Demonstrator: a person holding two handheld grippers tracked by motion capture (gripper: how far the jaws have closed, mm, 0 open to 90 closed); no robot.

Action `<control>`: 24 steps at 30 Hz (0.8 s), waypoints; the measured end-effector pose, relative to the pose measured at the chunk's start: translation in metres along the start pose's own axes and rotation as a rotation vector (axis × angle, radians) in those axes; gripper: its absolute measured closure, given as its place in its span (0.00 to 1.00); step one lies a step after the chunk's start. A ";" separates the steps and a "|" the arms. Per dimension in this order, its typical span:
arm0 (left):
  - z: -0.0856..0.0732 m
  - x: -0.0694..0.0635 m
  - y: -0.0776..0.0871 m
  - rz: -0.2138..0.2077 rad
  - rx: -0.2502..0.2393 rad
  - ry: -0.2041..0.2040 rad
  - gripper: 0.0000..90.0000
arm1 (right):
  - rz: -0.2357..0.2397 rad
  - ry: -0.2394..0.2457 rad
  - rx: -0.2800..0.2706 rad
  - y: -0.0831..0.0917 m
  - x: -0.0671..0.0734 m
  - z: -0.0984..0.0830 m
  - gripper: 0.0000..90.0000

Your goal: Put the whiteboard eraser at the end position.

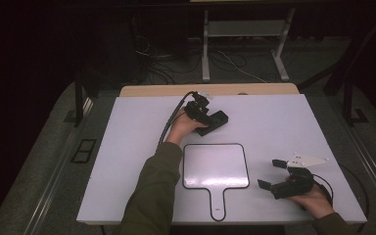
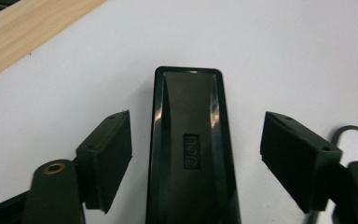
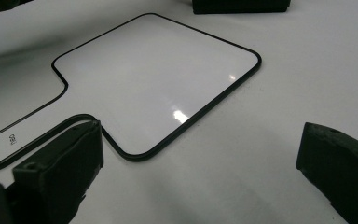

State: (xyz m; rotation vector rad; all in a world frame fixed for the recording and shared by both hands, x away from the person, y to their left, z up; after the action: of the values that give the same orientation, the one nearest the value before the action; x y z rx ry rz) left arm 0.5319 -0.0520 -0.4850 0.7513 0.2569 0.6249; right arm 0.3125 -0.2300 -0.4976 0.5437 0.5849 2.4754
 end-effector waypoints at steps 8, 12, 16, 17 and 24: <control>-0.003 -0.005 0.008 -0.006 -0.020 0.004 0.14 | 0.000 -0.001 -0.004 0.001 -0.001 0.000 0.00; -0.007 -0.007 0.015 -0.007 -0.016 -0.018 0.11 | -0.002 -0.001 -0.002 0.001 -0.001 0.000 0.00; -0.008 -0.012 0.024 0.002 -0.051 0.007 0.06 | -0.003 0.002 -0.003 0.000 0.000 0.001 0.00; -0.009 -0.013 0.027 0.002 -0.052 0.002 0.06 | -0.002 0.002 -0.002 0.000 0.000 0.001 0.00; -0.020 -0.015 0.047 0.024 -0.066 -0.010 0.00 | -0.005 0.007 0.001 -0.001 0.000 0.001 0.00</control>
State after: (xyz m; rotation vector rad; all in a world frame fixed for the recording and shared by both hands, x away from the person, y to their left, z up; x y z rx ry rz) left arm 0.4909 -0.0237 -0.4661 0.6950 0.2177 0.6492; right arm 0.3129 -0.2292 -0.4974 0.5333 0.5900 2.4730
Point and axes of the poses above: each handheld gripper's, and its own axes: y roughly backward along the jaws, z roughly out of its top, x roughly to its left, the point moved 10 cm from there along -y, roughly forward along the jaws, and after that the axes turned 8 degrees about z, right-handed, at the moved point
